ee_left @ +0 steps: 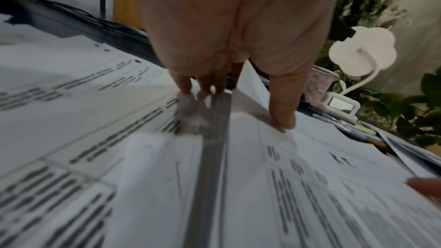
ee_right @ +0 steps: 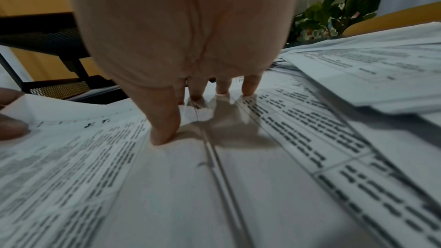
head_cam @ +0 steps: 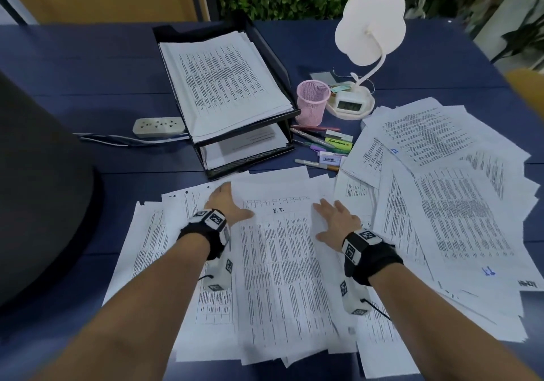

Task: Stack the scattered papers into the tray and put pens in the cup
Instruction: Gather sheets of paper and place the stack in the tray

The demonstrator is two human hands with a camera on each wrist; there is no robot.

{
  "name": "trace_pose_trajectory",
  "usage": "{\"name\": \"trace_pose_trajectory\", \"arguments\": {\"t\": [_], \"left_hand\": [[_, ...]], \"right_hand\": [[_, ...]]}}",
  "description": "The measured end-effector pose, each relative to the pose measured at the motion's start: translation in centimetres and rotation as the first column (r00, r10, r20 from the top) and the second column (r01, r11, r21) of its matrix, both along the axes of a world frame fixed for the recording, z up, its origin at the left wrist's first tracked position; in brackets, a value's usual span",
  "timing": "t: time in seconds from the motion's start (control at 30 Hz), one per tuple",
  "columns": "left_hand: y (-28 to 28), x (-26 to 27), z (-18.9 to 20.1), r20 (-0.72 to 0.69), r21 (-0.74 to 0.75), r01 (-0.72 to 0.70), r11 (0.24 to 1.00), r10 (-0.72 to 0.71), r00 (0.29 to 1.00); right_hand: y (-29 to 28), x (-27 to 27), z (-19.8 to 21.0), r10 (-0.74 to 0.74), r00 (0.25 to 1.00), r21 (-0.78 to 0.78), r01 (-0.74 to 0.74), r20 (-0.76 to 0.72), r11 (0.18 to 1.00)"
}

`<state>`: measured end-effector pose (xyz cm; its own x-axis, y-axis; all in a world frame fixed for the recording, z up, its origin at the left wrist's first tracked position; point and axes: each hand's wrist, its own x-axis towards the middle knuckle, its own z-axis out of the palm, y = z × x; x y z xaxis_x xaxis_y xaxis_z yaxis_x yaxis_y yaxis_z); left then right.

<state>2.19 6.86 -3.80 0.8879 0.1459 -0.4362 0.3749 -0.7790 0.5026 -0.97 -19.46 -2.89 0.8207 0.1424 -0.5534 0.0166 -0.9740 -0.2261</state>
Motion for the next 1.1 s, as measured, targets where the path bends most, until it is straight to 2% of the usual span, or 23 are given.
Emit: {"name": "trace_pose_trajectory", "arguments": {"t": [0.07,0.13,0.17,0.27,0.33,0.53,0.6,0.67,0.73,0.8,0.87,0.93,1.0,1.03,1.07,1.1], "left_hand": [[0.2,0.6,-0.1,0.026,-0.137,-0.032,0.990,0.036,0.999],[0.1,0.8,-0.2,0.055,-0.178,-0.044,0.983,0.054,0.997],[0.0,0.9,-0.4,0.064,-0.142,-0.024,0.990,0.033,0.997],[0.3,1.0,-0.7,0.028,0.101,0.100,0.990,-0.103,0.994],[0.5,0.9,-0.6,0.008,0.131,0.123,0.984,-0.126,0.992],[0.1,0.7,0.8,0.043,-0.113,0.126,0.986,-0.122,0.992],[-0.5,0.2,1.2,0.113,-0.241,0.053,0.969,-0.026,0.993],[-1.1,-0.7,1.5,0.169,-0.407,-0.093,0.909,0.175,0.970],[-1.1,-2.0,1.6,0.122,-0.528,-0.279,0.802,0.396,0.910],[-0.7,-3.3,1.2,0.009,-0.540,-0.398,0.742,0.478,0.878],[-0.5,-4.5,0.9,-0.074,-0.465,-0.343,0.816,0.350,0.934],[-0.7,-5.6,0.6,-0.060,-0.429,-0.223,0.875,0.219,0.974],[-0.9,-6.2,1.1,0.004,-0.477,-0.224,0.850,0.257,0.966],[-0.7,-6.4,1.6,0.034,-0.514,-0.232,0.826,0.289,0.957],[-0.4,-6.4,2.4,0.052,-0.558,-0.238,0.795,0.319,0.946],[0.1,-6.3,3.1,0.066,-0.605,-0.233,0.762,0.340,0.938]], "right_hand": [[0.0,0.0,0.0,0.002,1.000,0.006,-0.002,-0.005,1.000],[0.0,0.0,0.1,-0.001,1.000,0.007,0.001,-0.018,1.000],[-0.1,0.0,0.2,-0.001,1.000,0.007,0.001,-0.025,1.000],[0.0,0.2,0.3,0.001,1.000,0.007,0.000,-0.031,1.000],[0.0,0.3,0.4,0.001,0.999,-0.002,-0.001,-0.032,1.000],[0.1,0.3,0.4,-0.005,0.999,-0.004,0.005,-0.038,1.000],[0.0,0.3,0.3,-0.013,0.999,0.004,0.013,-0.040,1.000],[0.0,0.3,0.2,-0.016,0.999,0.012,0.017,-0.034,1.000],[-0.1,0.3,0.1,-0.030,0.999,0.017,0.030,-0.021,0.999],[-0.2,0.2,-0.2,-0.062,0.998,0.032,0.062,-0.006,0.998],[-0.2,0.2,-0.4,-0.083,0.996,0.043,0.083,-0.014,0.996],[-0.1,0.3,-0.3,-0.106,0.994,0.045,0.107,-0.030,0.993],[-0.1,0.3,0.3,-0.158,0.987,0.109,0.161,-0.033,0.981],[-0.2,0.4,0.6,-0.214,0.976,0.200,0.216,-0.030,0.956],[-0.3,0.5,1.0,-0.295,0.955,0.321,0.291,-0.040,0.901],[-0.4,0.6,1.6,-0.385,0.921,0.450,0.371,-0.066,0.812]]}}
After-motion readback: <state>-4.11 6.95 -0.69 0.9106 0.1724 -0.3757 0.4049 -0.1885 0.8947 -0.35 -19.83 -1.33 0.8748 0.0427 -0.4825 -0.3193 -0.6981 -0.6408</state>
